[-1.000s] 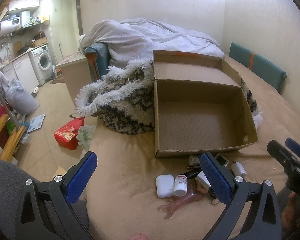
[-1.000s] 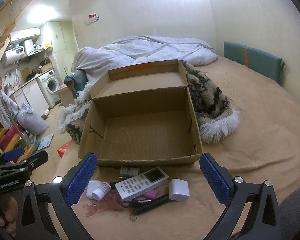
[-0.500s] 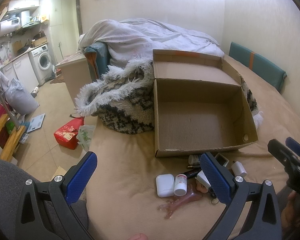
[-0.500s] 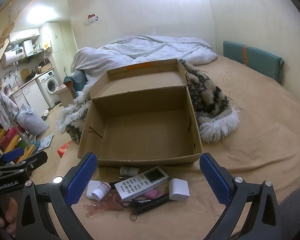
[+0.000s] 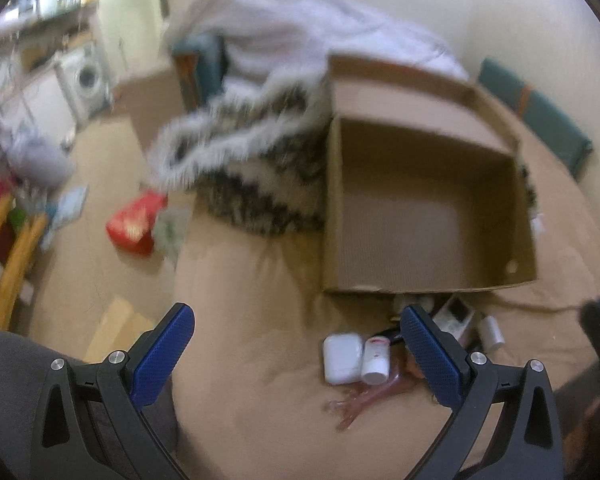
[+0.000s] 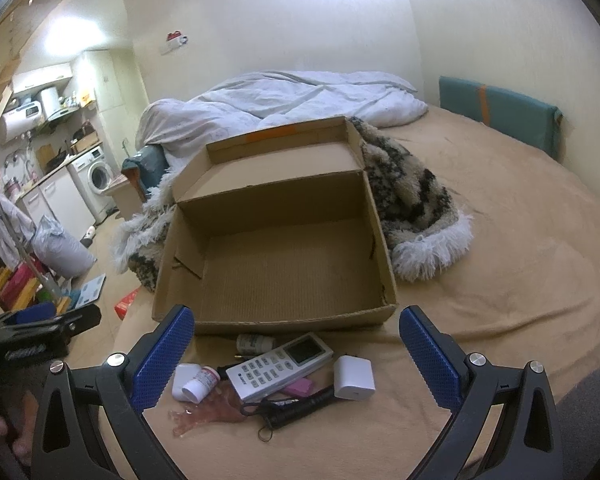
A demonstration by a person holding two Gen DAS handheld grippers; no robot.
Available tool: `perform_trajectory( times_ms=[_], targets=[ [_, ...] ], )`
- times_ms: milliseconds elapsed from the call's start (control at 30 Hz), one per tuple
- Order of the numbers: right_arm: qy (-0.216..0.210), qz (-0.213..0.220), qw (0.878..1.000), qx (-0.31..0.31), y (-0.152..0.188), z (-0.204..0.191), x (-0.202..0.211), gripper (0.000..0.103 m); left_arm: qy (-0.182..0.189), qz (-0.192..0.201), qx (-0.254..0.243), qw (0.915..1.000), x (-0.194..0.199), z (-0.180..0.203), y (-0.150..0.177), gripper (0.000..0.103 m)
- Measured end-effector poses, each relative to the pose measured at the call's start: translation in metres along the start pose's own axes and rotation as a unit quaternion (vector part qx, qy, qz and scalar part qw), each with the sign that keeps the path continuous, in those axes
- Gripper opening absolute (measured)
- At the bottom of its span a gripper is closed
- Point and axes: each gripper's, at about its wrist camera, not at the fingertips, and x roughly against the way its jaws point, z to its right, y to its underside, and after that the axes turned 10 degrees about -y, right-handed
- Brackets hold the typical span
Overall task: Organize rigid objects
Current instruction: 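Grasp the white earbud case with the left gripper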
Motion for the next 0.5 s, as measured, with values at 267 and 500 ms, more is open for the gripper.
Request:
perform_trajectory(
  times_ms=[267, 500],
  targets=[
    [0.004, -0.017, 0.999, -0.038, 0.001, 0.013, -0.005, 0.103, 0.012, -0.204, -0.006, 0.9788, -0.099, 0.020, 0.005, 0.088],
    [0.038, -0.061, 0.996, -0.052, 0.005, 0.024, -0.020, 0.103, 0.012, -0.259, -0.012, 0.9656, -0.138, 0.040, 0.024, 0.081]
  ],
)
